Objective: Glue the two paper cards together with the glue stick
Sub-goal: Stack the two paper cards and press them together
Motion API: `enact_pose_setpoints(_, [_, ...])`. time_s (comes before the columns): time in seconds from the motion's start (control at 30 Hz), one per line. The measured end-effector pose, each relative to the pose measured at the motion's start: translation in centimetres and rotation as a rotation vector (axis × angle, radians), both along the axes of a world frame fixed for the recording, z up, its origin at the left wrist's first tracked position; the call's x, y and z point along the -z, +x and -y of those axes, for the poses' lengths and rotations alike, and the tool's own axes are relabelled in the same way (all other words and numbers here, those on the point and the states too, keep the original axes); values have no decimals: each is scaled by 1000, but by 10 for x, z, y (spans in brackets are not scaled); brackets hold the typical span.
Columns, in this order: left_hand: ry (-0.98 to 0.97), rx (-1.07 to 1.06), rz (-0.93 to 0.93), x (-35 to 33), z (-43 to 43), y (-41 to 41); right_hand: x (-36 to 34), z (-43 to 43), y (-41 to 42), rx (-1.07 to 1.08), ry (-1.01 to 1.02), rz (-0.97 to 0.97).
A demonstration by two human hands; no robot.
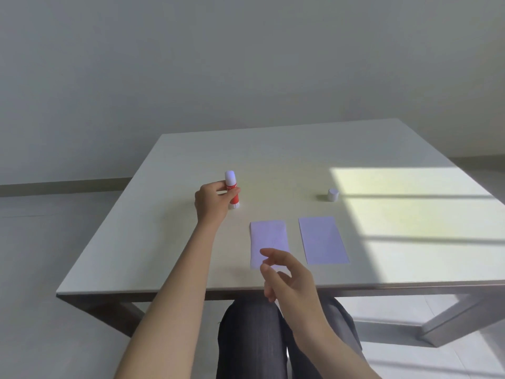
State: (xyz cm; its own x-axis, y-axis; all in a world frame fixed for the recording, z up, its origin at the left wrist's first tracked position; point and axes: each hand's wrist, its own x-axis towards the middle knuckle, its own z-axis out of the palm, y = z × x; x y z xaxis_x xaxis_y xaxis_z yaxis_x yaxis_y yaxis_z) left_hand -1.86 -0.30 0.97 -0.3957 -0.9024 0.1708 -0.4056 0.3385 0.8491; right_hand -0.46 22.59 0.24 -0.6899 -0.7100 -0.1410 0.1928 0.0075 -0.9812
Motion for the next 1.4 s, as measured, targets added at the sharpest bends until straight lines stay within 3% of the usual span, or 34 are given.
enact_pose_setpoints(0.17, [-11, 3, -15, 6, -1, 1, 14, 6, -3, 8, 98, -563])
enact_pose_setpoints(0.33, [-14, 13, 63, 16, -2, 0, 30, 13, -8, -53, 483, -1406])
enact_pose_setpoints(0.4, [30, 18, 103, 21, 0, 2, 35, 10, -9, -45, 484, -1539])
enact_pose_setpoints(0.47, [73, -28, 21, 22, -4, 6, 40, 5, -11, -31, 442, -1595])
enact_pose_setpoints(0.6, [-52, -193, -208, 22, -21, 20, 48, 0, -18, 72, 278, -1701])
enact_pose_setpoints(0.7, [-56, -219, -363, 18, -41, 31, 41, -1, -27, 113, 199, -1582])
enact_pose_setpoints(0.83, [61, -78, -418, 18, -75, 42, -1, -4, -53, 302, 67, -998])
enact_pose_setpoints(0.9, [235, 8, -412, 22, -93, 40, -18, -7, -71, 396, 39, -731])
enact_pose_setpoints(1.0, [548, 129, -442, 19, -115, 28, -28, -12, -83, 374, -68, -336])
enact_pose_setpoints(1.07, [632, 167, -465, 13, -122, 20, -28, -17, -84, 352, -125, -136])
enact_pose_setpoints(1.23, [688, 205, -524, 0, -122, 15, -20, -31, -84, 333, -188, 98])
enact_pose_setpoints(1.4, [670, 230, -458, 1, -129, 11, -12, -39, -87, 344, -205, 161])
